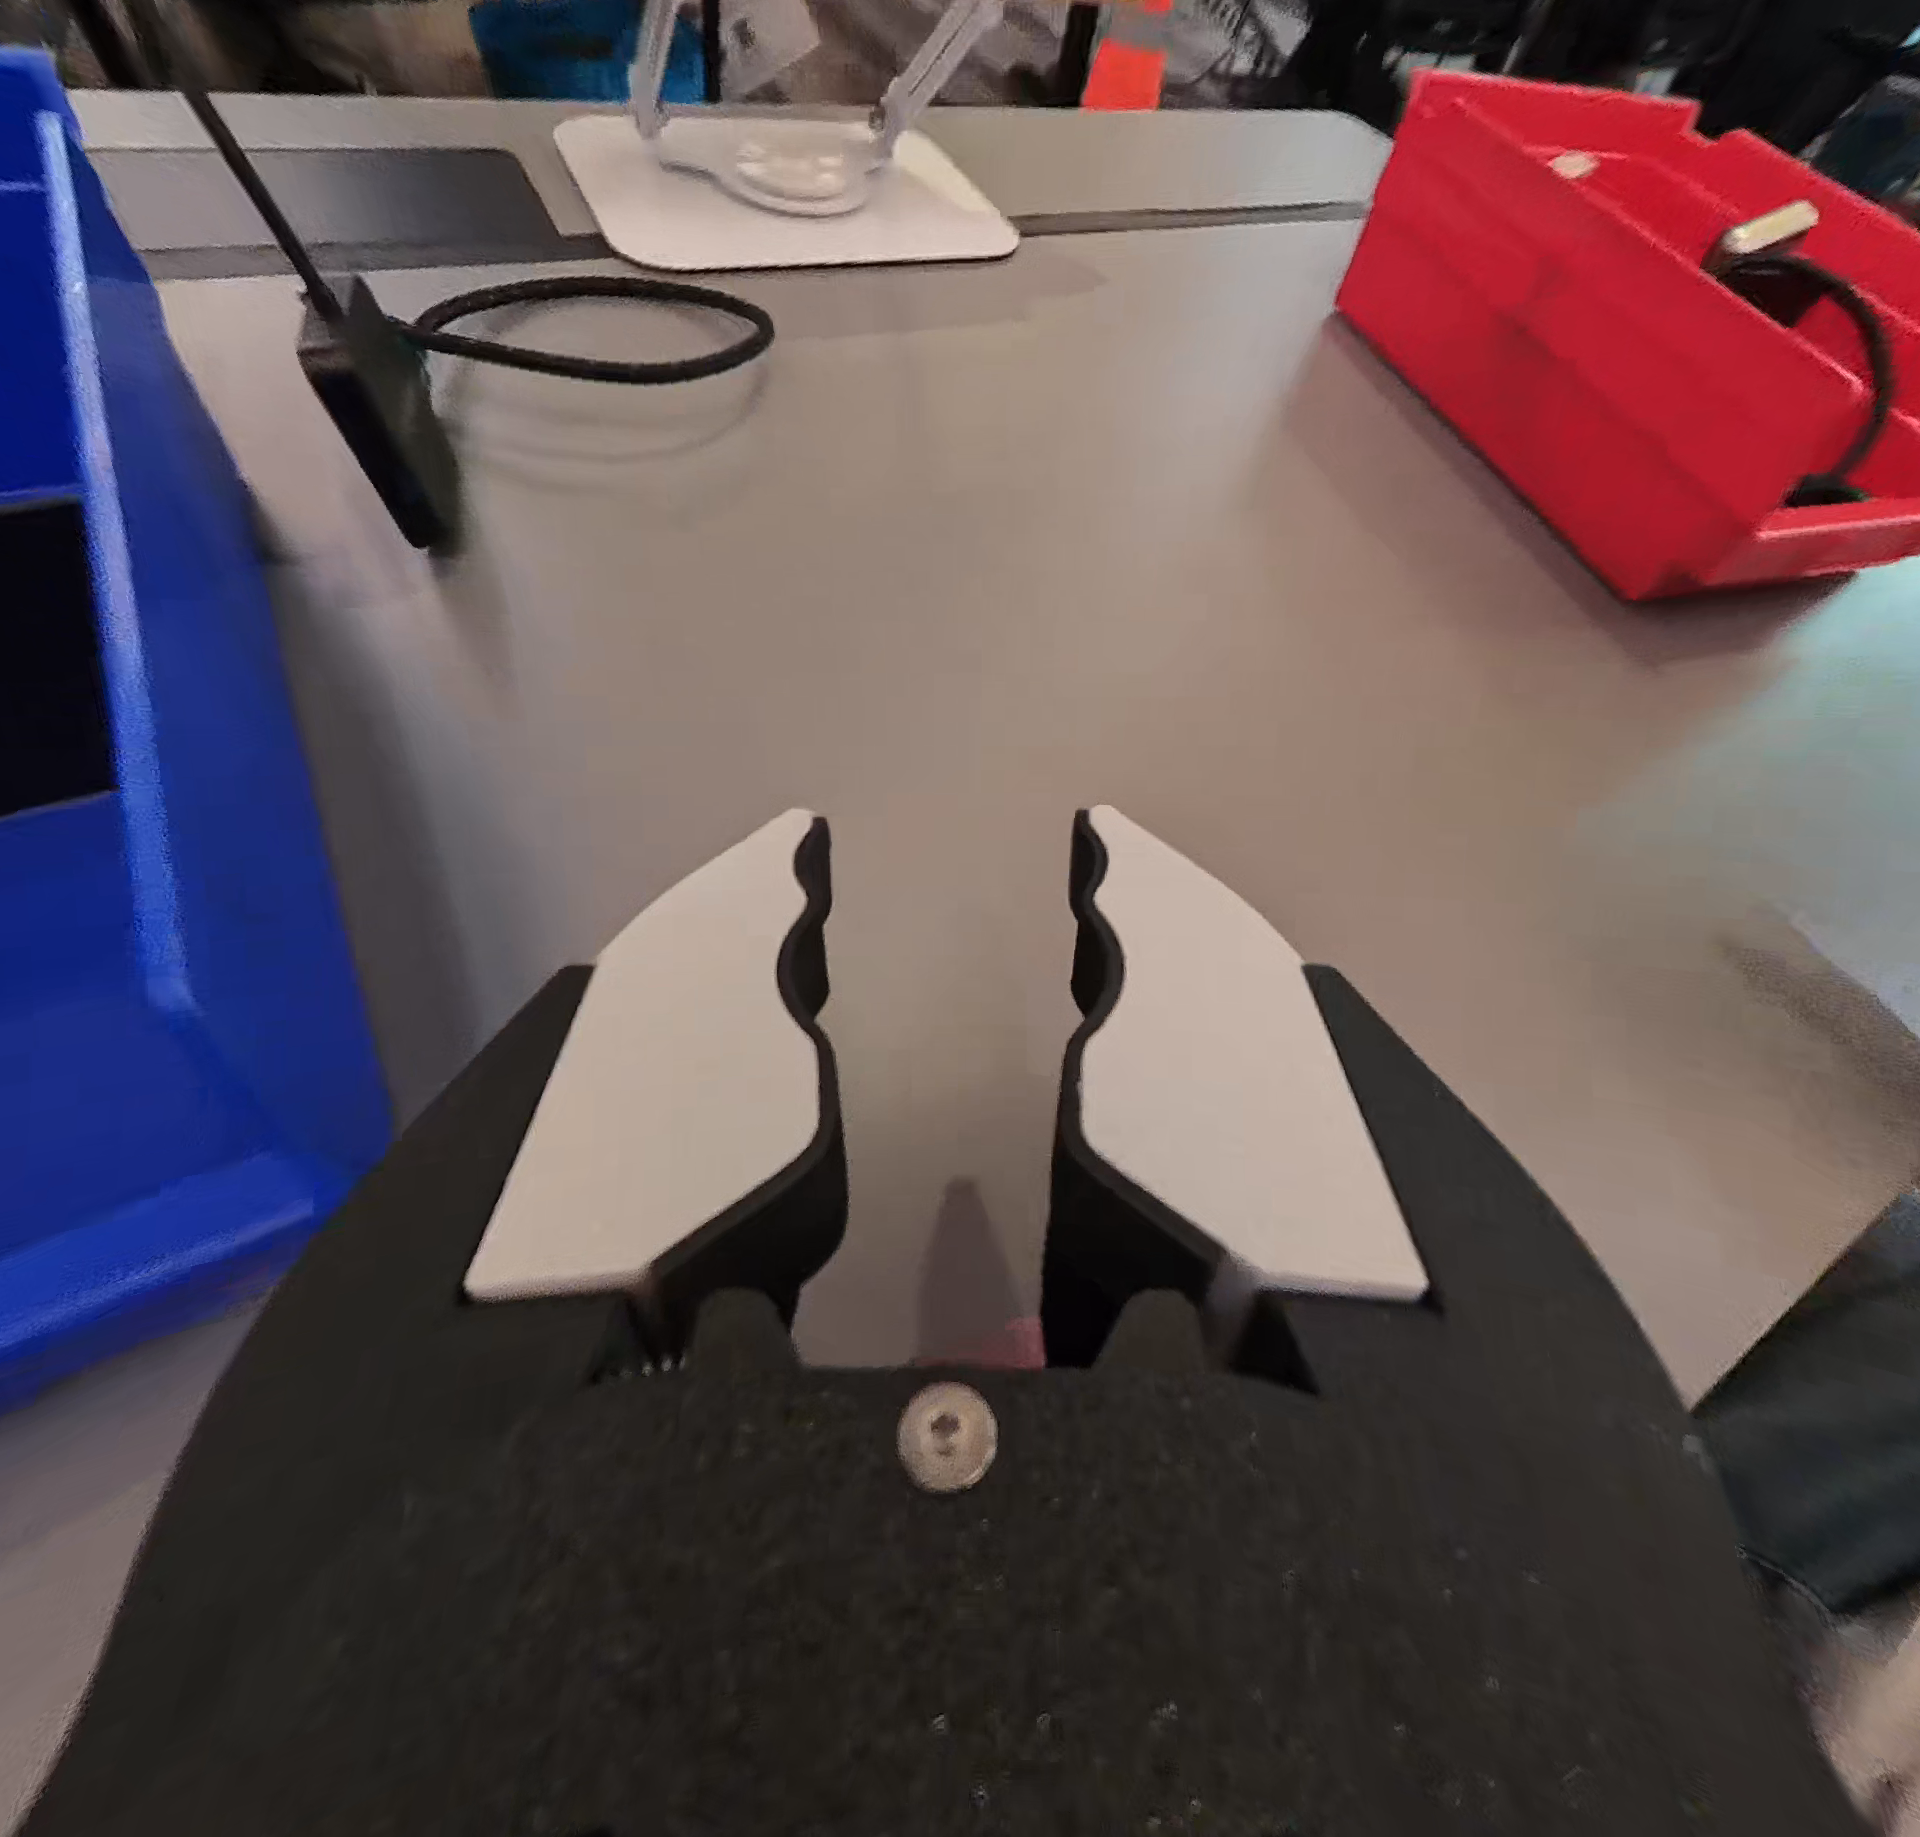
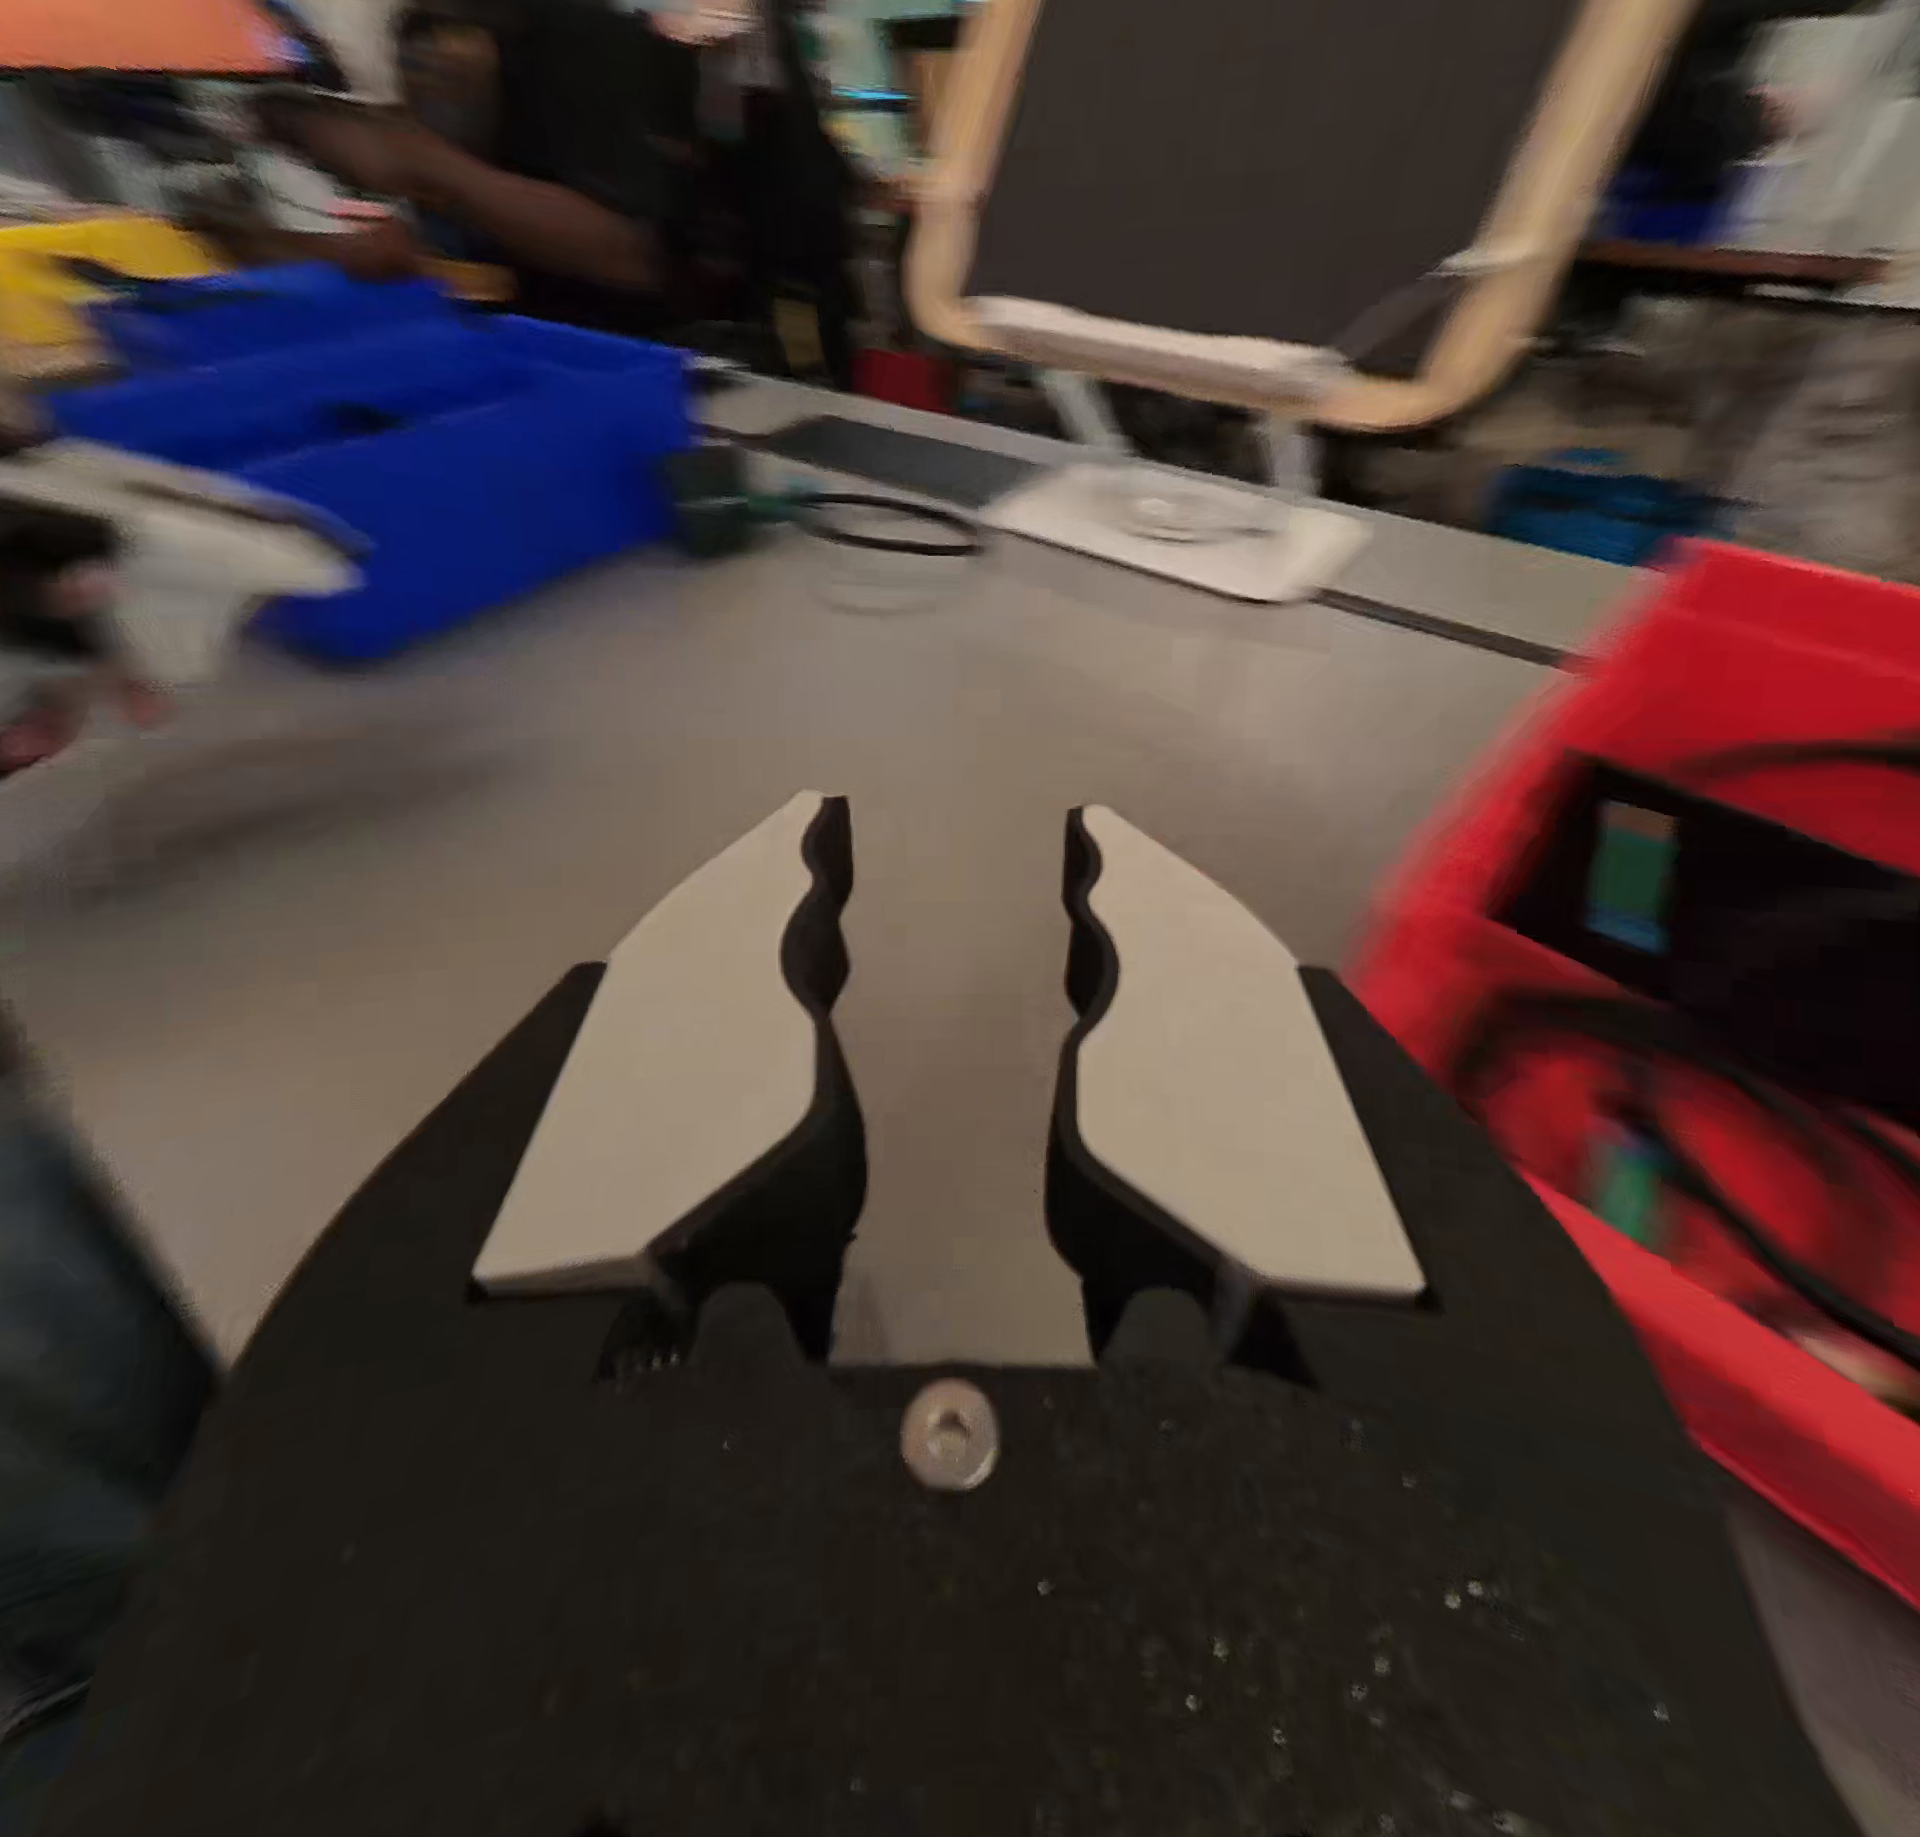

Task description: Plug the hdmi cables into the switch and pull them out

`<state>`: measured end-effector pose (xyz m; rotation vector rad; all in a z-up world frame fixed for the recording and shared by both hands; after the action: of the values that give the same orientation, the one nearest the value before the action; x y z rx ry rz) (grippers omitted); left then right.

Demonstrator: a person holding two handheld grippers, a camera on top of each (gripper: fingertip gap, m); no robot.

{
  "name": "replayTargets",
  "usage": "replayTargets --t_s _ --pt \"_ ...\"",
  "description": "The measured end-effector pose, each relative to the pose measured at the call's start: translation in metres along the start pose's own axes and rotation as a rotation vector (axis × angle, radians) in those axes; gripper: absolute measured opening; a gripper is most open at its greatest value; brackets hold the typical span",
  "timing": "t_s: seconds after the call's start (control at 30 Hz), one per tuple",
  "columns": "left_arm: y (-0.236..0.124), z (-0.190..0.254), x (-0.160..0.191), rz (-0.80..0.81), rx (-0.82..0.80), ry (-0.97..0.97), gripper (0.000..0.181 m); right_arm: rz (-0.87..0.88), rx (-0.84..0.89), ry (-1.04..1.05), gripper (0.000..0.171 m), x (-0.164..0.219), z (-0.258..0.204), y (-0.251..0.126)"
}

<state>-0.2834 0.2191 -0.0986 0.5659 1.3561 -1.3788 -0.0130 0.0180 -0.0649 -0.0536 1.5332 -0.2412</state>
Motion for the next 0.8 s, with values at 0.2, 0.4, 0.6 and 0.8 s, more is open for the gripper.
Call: replayTargets --t_s 0.2,0.4,0.6,0.8 --pt "0.015 -0.057 -0.083 -0.257 -0.178 0.063 0.048 0.089 -0.155 -0.322 0.036 0.012 -0.065 0.014" --pt "0.083 -0.126 -0.100 -0.463 -0.305 -0.131 0.047 0.050 -0.265 -0.086 0.031 0.023 -0.059 0.001" --pt "0.118 -0.173 -0.075 -0.603 -0.616 -0.052 0.051 0.043 -0.318 -0.058 0.031 0.026 -0.057 -0.011" --pt "0.139 -0.194 -0.066 -0.699 -0.732 0.003 0.050 0.021 -0.344 -0.051 0.030 0.033 -0.056 -0.022"
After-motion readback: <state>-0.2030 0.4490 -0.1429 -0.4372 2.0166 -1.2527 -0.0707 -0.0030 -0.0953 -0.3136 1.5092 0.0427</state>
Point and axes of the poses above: each gripper's, where its closed fingertips meet, y out along the fingers, x out of its underside, z = x × y across the jaws, the point moved 3 cm from there along -y, back along the fingers, and after that the axes turned 12 degrees about x, right-handed, at the moved point
